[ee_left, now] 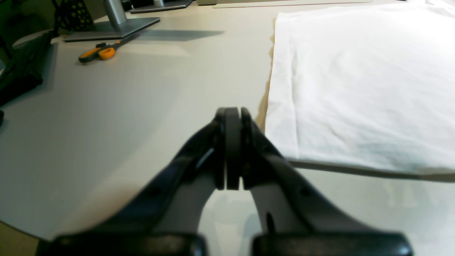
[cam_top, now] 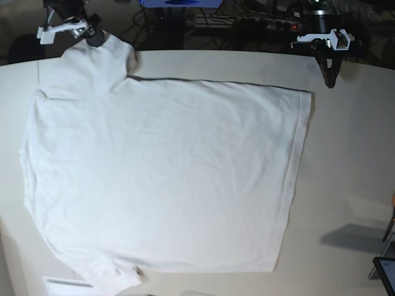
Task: Fold the T-shirt properly
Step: 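Close the right gripper on the shirt's shoulder edge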
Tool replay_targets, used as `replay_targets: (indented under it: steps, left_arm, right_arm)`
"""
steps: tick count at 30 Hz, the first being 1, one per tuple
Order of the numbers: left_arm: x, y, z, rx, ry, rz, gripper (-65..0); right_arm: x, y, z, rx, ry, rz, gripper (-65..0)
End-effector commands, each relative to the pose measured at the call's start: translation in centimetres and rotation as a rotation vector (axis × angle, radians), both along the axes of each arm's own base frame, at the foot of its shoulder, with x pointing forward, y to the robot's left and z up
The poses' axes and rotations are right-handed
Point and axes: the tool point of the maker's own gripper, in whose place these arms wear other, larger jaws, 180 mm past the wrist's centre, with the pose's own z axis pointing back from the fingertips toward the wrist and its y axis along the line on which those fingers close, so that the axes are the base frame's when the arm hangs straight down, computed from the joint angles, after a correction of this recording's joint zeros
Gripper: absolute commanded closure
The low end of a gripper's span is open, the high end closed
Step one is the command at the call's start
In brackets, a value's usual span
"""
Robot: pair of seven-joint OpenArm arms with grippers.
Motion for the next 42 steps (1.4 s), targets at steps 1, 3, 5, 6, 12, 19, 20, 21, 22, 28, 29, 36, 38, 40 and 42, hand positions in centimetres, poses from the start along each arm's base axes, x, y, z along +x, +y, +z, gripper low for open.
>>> replay_targets:
  steps: [1, 3, 5, 6, 12, 19, 20, 21, 22, 28, 29, 36, 38, 40, 42]
  left_arm:
    - [0.0, 0.4, 0.9, 0.018, -0.028, -0.002, 0.0]
    - [0.0, 0.5, 0.9, 0.02, -0.028, -0.002, 0.0]
    - [0.0, 0.5, 0.9, 0.02, -0.028, -0.002, 0.0]
    - [0.0, 0.5, 1.0, 0.022, -0.028, -0.004, 0.0]
    - [0.1, 0.5, 1.0, 0.027, -0.025, -0.014, 0.0]
    - [0.1, 0.7, 1.0, 0.03, -0.024, -0.01, 0.0]
    - [0.1, 0.7, 0.9, 0.03, -0.023, -0.01, 0.0]
    - [0.0, 0.8, 0.8, 0.03, -0.018, -0.008, 0.0]
    - [-0.2, 0.9, 0.6, 0.031, -0.011, -0.005, 0.0]
    - [-0.4, 1.1, 0.3, 0.033, 0.0, 0.0, 0.0]
    - [-0.4, 1.1, 0.3, 0.033, 0.0, 0.0, 0.0]
    - [0.0, 0.9, 0.3, 0.03, -0.009, -0.003, 0.0]
    - [0.2, 0.9, 0.4, 0.029, -0.013, -0.004, 0.0]
    - [0.2, 0.8, 0.3, 0.027, -0.014, -0.006, 0.0]
    - [0.3, 0.7, 0.3, 0.026, -0.015, -0.008, 0.0]
  right_arm:
    - [-0.3, -0.1, 0.1, 0.002, -0.005, -0.004, -33.8]
    - [-0.7, -0.1, -0.3, 0.01, 0.011, -0.01, -33.8]
    - [-0.6, -0.3, -0.3, 0.006, 0.01, -0.014, -33.8]
    - [-0.6, -0.4, -0.2, 0.003, 0.007, -0.013, -33.8]
    - [-0.7, -0.7, -0.4, -0.004, 0.01, -0.014, -33.8]
    - [0.1, -2.0, -0.6, -0.044, -0.035, -0.008, -33.8]
    - [0.0, -1.9, -0.9, -0.036, -0.035, -0.004, -33.8]
    - [-0.2, -1.9, -1.2, -0.032, -0.028, -0.004, -33.8]
    - [-0.5, -1.9, -1.7, -0.025, -0.014, -0.011, -33.8]
    - [-0.3, -1.2, -2.2, -0.001, -0.033, 0.014, -34.0]
    - [0.0, -0.9, -1.9, 0.0, -0.054, 0.028, -34.0]
    - [0.5, -0.3, -1.3, 0.004, -0.104, 0.074, -34.0]
    - [0.4, 0.0, -1.2, 0.012, -0.11, 0.092, -34.0]
    - [0.5, 0.2, -1.2, 0.019, -0.108, 0.107, -34.0]
    - [0.8, 0.3, -1.2, 0.024, -0.111, 0.111, -33.8]
